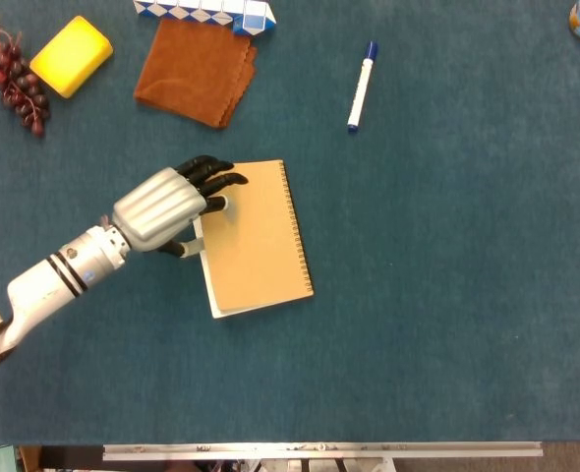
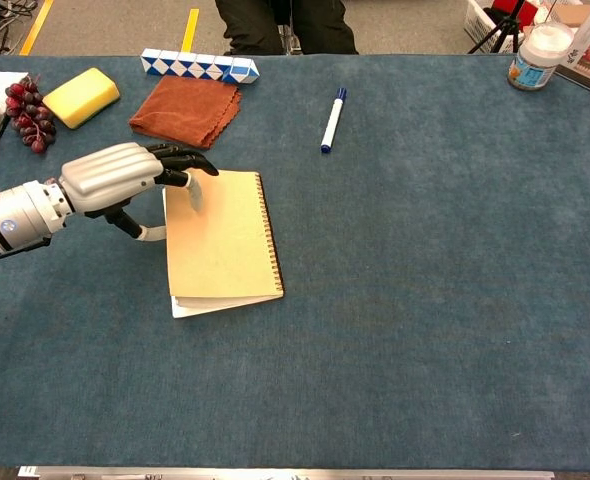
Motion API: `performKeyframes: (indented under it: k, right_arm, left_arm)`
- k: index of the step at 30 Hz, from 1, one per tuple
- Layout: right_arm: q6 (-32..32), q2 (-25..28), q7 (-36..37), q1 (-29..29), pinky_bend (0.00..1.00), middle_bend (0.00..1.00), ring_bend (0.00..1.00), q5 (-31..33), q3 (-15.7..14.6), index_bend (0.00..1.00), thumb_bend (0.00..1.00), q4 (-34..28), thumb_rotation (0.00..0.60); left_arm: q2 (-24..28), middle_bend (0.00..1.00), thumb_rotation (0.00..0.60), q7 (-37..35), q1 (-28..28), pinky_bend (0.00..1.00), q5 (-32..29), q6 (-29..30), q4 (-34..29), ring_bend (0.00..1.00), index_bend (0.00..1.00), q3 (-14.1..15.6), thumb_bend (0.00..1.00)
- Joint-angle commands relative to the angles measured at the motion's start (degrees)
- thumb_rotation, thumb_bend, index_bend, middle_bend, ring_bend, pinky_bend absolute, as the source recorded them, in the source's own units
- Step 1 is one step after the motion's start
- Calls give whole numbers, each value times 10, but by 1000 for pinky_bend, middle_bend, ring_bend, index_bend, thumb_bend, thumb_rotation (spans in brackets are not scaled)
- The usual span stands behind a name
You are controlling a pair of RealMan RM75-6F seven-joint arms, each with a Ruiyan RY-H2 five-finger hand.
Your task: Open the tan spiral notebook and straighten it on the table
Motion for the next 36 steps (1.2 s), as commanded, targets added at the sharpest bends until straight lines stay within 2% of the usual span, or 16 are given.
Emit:
performKeyframes:
  k: [1, 16, 20, 32, 36]
  right_arm:
    - [2, -2, 3, 0, 406, 366, 330, -1, 2, 382, 322, 4, 600]
    - [11, -10, 19, 0, 406, 346, 330, -7, 9, 382, 322, 23, 600]
    - [15, -11, 23, -1, 406, 344, 330, -9, 10, 382, 322, 26, 600]
    - [24, -18, 37, -6, 406, 335, 330, -15, 10, 382, 322, 40, 600]
    - [27, -20, 43, -9, 406, 335, 330, -16, 9, 382, 322, 44, 600]
  left_arm:
    - [15, 148, 600, 11, -13, 126, -3, -15, -34, 85, 431, -6, 261]
    - [42, 185, 600, 29, -44, 112, -13, -64, -135, 84, 698, -20, 263]
    - [53, 218, 600, 37, -52, 111, -19, -72, -156, 84, 750, -29, 298]
    - [89, 264, 600, 72, -79, 103, -38, -101, -218, 84, 796, -61, 326]
    - [98, 271, 600, 79, -86, 102, -41, -114, -239, 84, 804, -63, 327]
